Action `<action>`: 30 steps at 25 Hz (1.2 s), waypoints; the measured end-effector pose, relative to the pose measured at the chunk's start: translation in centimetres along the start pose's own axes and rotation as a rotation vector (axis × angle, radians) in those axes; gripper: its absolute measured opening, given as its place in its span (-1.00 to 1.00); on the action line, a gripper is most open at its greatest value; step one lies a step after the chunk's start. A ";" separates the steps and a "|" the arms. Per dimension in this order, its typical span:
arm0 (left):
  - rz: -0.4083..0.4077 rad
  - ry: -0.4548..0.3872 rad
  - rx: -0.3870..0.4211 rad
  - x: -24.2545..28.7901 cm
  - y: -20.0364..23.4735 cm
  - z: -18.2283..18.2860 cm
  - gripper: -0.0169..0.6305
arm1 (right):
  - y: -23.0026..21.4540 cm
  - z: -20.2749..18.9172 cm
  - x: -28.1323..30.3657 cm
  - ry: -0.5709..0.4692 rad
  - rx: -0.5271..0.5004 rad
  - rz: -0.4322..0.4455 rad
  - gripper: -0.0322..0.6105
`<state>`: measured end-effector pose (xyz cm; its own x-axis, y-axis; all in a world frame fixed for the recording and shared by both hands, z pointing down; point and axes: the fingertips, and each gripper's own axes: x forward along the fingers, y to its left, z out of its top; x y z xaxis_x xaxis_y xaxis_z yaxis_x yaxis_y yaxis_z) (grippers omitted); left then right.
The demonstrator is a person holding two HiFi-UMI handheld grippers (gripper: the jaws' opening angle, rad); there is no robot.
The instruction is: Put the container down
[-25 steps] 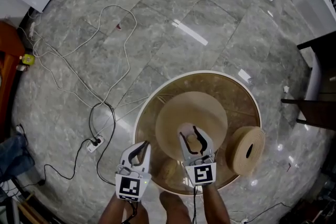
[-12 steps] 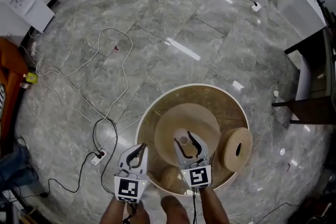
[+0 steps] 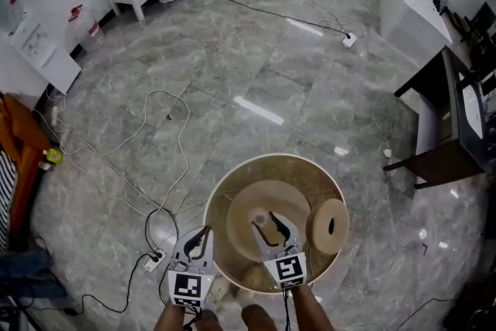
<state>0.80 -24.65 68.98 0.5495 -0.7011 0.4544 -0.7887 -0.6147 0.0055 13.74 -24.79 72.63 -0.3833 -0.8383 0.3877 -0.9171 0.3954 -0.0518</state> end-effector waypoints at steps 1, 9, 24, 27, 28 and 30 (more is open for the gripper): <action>0.000 -0.005 0.004 -0.7 -0.1 1.0 -0.87 | -0.1 0.9 -0.8 -0.005 0.006 -0.007 -0.27; -0.022 -0.079 0.030 -6.2 -1.2 10.0 -0.87 | 0.1 9.7 -7.6 -0.050 0.000 -0.091 -0.38; -0.115 -0.238 0.134 -18.8 -6.7 22.3 -0.87 | 2.3 21.4 -24.7 -0.173 -0.017 -0.323 -0.53; -0.132 -0.254 0.162 -21.5 -7.3 23.3 -0.87 | 3.6 22.1 -27.7 -0.172 -0.015 -0.366 -0.60; -0.138 -0.257 0.169 -22.3 -7.4 23.4 -0.87 | 4.1 22.3 -28.7 -0.174 -0.015 -0.379 -0.61; -0.142 -0.262 0.178 -23.9 -7.7 23.6 -0.87 | 5.3 22.7 -30.6 -0.185 -0.021 -0.398 -0.64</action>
<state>0.20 -11.69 37.08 0.7209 -0.6586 0.2156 -0.6514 -0.7502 -0.1135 18.09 -5.62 39.58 -0.0152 -0.9791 0.2026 -0.9956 0.0336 0.0877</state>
